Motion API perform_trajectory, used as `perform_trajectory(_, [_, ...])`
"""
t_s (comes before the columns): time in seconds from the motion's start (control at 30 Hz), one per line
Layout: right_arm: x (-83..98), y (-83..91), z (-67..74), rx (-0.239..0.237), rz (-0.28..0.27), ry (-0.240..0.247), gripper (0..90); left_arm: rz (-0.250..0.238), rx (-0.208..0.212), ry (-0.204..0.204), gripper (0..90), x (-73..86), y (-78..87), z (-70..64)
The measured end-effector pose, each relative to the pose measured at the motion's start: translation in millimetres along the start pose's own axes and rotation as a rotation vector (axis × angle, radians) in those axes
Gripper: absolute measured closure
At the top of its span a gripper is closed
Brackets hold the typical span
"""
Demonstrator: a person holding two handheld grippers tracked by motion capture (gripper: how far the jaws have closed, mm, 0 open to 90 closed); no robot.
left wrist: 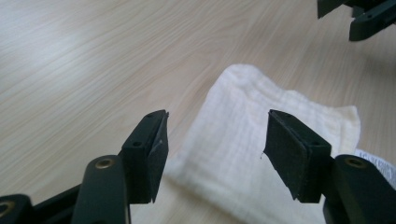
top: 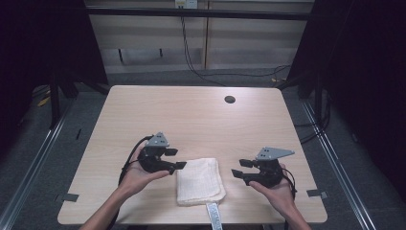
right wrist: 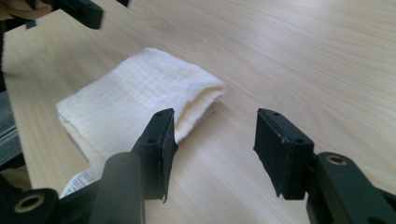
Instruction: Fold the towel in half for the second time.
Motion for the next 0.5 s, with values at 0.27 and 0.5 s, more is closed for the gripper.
perform_trajectory(0.27, [10.4, 11.7, -8.9, 0.047, -0.015, -0.032, 45.5, -0.001, -0.03, 0.065, 36.4, 31.4, 22.2, 0.5])
perform_trajectory(0.5, [20.1, 23.3, -16.7, 0.082, -0.026, -0.065, 44.3, 0.013, -0.081, 0.073, 33.7, 50.9, 35.4, -2.3])
Point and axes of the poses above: each handheld gripper's, and its own axes: y roughly backward along the jaws, x roughly out of its underside, z roughly to its left, the point moved 2 cm from there along -y, roughly forward along the jaws, and after that the axes turned 3 degrees about z, right-handed, at the moved point
